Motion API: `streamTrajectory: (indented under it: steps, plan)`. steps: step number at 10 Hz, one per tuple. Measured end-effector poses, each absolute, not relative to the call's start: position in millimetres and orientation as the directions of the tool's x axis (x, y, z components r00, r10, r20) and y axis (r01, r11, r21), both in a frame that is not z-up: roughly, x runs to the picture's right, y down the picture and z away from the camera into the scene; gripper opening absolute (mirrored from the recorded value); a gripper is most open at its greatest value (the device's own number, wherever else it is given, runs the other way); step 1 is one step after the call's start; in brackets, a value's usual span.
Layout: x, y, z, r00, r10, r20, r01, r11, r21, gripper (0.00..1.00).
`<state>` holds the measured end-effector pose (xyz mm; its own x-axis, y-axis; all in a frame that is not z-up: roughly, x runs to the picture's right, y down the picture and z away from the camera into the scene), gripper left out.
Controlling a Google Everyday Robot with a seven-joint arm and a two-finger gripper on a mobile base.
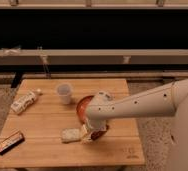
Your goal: Drag the pepper across the table
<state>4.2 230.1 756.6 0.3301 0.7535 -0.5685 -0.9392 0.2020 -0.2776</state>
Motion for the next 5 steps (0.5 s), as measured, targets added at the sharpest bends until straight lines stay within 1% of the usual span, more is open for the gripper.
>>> streamTrajectory:
  steps: [5]
  plan:
    - [22,248,752,0.253,0.727,-0.638,-0.968,0.187,-0.170,0.80]
